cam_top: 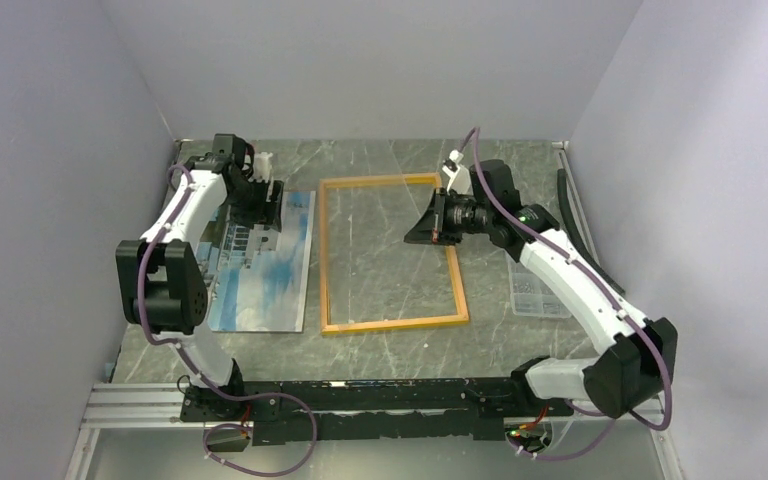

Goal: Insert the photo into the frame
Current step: Place the photo frame item in the photo frame.

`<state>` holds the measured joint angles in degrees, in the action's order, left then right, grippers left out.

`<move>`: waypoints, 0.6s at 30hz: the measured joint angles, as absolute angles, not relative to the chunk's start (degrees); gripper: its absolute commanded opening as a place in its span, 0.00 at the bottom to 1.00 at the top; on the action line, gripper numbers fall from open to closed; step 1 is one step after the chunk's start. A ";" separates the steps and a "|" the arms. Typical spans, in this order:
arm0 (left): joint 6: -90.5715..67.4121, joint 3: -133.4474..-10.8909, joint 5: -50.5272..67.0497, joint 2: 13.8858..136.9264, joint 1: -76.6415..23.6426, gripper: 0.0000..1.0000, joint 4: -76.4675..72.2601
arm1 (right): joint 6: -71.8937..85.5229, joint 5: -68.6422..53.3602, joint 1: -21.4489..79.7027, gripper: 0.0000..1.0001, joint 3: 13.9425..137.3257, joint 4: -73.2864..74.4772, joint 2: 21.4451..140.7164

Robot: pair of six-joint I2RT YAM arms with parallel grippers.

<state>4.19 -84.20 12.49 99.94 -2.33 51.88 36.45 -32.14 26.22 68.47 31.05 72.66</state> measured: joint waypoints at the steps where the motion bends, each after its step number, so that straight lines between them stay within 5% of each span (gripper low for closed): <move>1: 4.19 -84.07 12.36 99.50 -2.33 0.75 51.79 | 35.97 -32.36 25.54 0.00 67.09 30.44 73.21; 18: 4.89 -81.36 12.14 98.74 -2.39 0.71 51.37 | 35.57 -28.69 19.46 0.00 52.62 23.27 74.83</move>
